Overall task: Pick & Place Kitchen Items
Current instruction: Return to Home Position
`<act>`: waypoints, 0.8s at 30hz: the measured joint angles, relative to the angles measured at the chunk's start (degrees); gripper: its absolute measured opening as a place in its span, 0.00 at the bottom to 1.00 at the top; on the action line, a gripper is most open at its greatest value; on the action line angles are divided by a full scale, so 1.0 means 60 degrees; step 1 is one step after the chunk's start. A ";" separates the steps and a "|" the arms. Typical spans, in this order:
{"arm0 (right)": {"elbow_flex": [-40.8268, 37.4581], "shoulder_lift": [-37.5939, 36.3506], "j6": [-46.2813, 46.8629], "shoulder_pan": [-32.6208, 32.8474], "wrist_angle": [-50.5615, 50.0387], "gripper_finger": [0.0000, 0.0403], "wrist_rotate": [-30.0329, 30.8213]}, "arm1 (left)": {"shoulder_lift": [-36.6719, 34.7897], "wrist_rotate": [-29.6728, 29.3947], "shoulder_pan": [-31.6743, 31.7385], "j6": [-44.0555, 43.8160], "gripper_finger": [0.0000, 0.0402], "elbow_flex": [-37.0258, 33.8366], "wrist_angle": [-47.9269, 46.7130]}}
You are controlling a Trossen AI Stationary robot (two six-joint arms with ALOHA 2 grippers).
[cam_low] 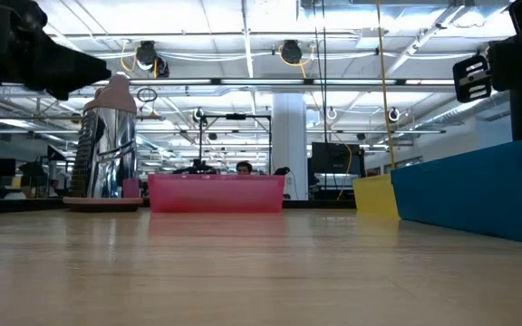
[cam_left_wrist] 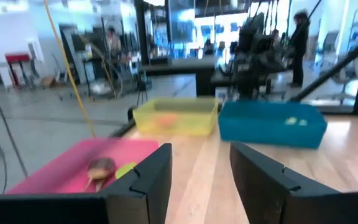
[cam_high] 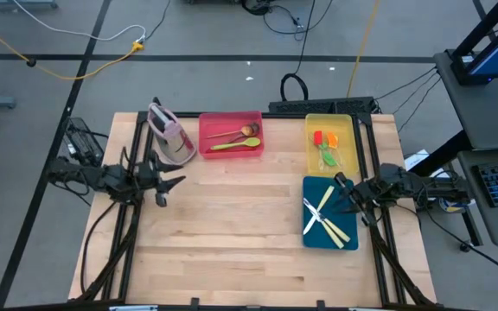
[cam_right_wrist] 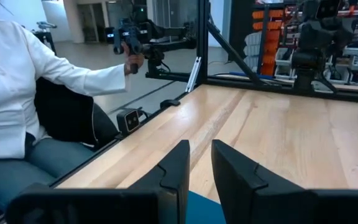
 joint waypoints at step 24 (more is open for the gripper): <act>-0.1300 0.0025 0.0730 -0.0004 0.2016 0.15 0.0027 | 0.0076 0.0229 0.0004 -0.1316 0.42 -0.0575 0.0850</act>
